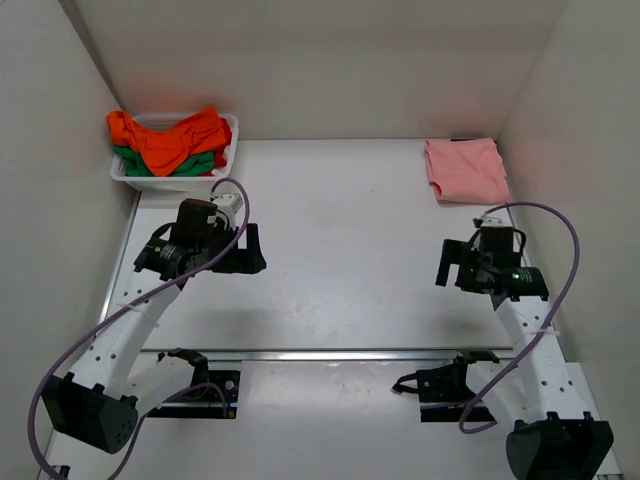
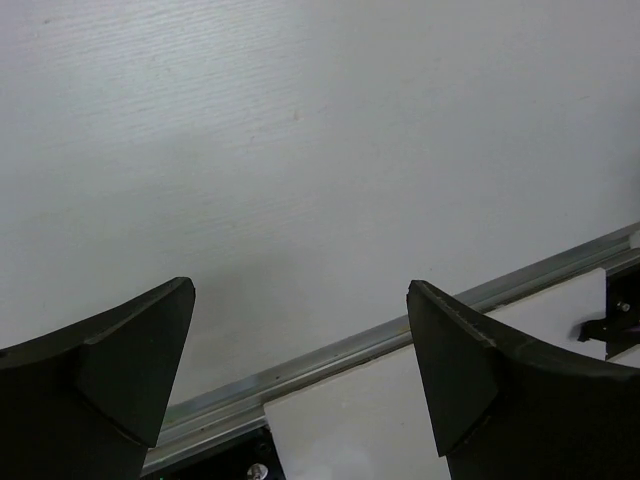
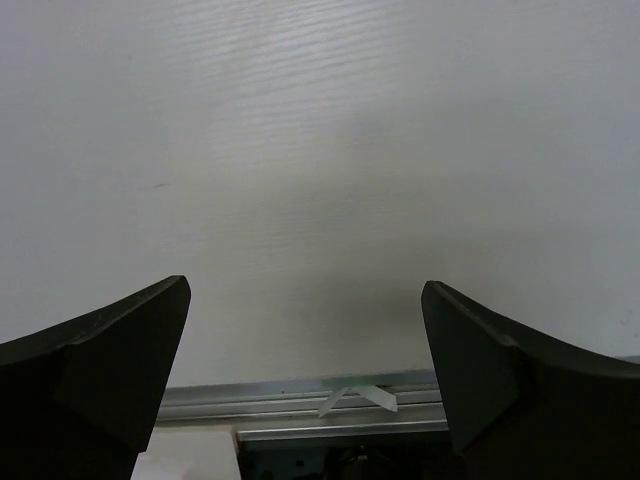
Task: Fold and stack the t-shirts
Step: Grab crumpled tshirt from bin with the left arm
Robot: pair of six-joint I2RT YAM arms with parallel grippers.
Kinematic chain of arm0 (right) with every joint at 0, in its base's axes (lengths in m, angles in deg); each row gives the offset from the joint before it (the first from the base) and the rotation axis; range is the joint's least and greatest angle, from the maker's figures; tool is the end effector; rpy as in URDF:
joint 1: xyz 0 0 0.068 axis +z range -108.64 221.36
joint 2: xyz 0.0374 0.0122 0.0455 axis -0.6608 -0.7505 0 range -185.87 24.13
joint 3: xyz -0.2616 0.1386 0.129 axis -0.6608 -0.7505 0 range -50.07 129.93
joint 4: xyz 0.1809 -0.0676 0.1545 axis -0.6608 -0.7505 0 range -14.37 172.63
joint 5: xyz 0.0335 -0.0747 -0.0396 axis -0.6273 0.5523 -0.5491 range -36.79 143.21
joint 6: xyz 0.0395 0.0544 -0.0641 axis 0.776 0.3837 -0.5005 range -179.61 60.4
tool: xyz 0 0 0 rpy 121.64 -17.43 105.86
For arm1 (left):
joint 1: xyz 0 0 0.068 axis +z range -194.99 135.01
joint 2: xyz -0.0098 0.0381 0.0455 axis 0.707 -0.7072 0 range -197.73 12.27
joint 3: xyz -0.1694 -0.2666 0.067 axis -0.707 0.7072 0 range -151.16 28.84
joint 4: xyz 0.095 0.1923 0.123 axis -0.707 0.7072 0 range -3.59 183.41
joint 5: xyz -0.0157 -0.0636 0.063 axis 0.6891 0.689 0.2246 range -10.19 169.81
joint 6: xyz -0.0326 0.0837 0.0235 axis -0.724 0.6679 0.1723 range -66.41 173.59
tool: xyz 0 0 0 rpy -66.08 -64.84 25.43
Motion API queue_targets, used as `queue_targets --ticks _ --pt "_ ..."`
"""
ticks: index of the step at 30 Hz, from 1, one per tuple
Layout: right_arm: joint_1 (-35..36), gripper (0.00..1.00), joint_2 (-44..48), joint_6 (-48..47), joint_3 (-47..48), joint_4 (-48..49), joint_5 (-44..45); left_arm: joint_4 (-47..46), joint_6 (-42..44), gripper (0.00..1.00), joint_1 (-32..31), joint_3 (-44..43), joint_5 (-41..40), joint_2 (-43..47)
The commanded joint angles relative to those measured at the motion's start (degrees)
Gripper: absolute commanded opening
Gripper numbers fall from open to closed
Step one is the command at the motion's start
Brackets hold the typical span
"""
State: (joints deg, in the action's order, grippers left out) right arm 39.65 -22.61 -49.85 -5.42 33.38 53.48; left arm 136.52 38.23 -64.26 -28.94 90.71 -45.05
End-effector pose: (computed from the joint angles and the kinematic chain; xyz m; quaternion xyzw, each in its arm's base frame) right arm 0.1341 -0.0045 0.2718 0.0951 0.9389 0.0210 0.3303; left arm 0.1647 -0.0742 0.3219 0.0647 0.9328 -0.1872 0.3012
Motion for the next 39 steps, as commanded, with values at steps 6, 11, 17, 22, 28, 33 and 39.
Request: queue_targets --ticks 6,11,17,22,28,33,39 --pt "16.47 0.99 -1.53 -3.6 -1.75 3.19 0.1 1.05 3.14 0.98 3.18 1.44 -1.4 3.7" --pt "15.53 1.0 1.83 -4.04 -2.19 3.38 0.26 2.36 3.66 0.99 2.57 0.74 -3.25 4.06" --pt "11.12 0.99 -1.77 -2.63 2.46 -1.62 0.26 4.21 5.25 0.99 2.57 -4.79 -12.1 -0.32" --pt "12.71 0.99 -6.86 0.6 12.99 0.2 -7.82 -0.17 4.47 0.9 10.03 -21.19 -13.09 -13.05" --pt "16.47 0.14 -11.17 6.58 19.68 6.88 -9.77 -2.82 0.42 0.0 14.25 -42.82 -31.45 -33.34" --pt "16.84 0.52 -12.24 7.03 19.44 10.66 -11.51 -8.96 -1.96 0.36 22.6 -51.73 -24.7 -45.23" --pt "17.18 0.81 -12.94 8.78 19.26 16.9 -10.38 -16.96 -0.82 0.72 24.81 -59.27 -28.03 -58.58"
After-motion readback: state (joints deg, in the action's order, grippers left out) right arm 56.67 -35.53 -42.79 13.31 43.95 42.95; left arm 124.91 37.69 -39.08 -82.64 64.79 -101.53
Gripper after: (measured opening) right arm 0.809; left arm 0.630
